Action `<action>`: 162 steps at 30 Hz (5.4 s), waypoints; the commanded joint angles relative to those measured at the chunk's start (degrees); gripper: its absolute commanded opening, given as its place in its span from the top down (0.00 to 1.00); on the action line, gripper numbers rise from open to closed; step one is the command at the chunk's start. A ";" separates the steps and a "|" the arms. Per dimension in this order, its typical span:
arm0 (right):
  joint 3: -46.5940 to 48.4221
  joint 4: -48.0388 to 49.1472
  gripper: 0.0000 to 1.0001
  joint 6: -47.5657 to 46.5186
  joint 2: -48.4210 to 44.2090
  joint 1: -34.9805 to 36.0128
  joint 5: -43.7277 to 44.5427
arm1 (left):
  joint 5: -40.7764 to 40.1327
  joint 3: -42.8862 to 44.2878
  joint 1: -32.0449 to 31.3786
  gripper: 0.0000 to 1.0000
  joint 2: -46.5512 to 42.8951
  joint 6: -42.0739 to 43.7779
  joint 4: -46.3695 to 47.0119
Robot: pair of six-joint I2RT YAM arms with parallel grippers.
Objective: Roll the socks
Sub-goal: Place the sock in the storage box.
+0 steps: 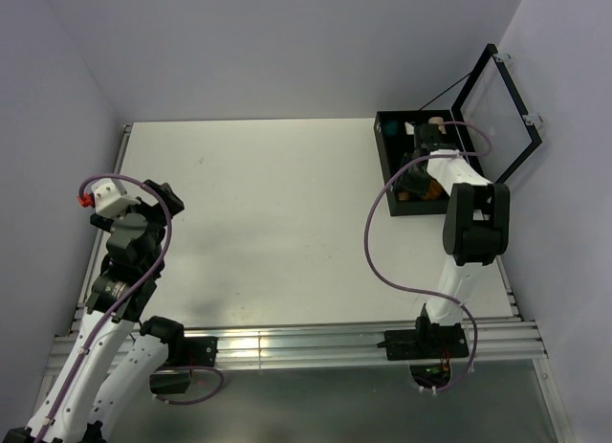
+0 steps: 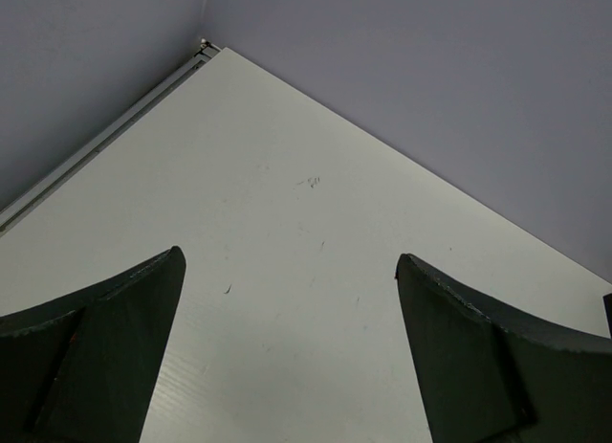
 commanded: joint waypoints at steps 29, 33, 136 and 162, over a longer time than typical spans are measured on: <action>-4.55 -2.68 0.97 4.96 0.76 2.40 -4.43 | 1.08 -0.63 -0.50 0.02 -0.32 1.11 2.55; -3.68 -3.47 0.99 4.52 2.78 2.40 -5.22 | 1.17 -0.63 -0.50 0.02 -0.23 0.94 2.46; -1.65 0.74 0.80 4.96 6.05 -2.53 3.74 | 3.19 -0.98 -0.86 0.02 0.56 1.38 2.64; -2.88 -0.49 0.17 4.70 -56.52 -2.44 19.91 | 1.96 12.72 -1.47 0.02 0.20 -0.47 -11.06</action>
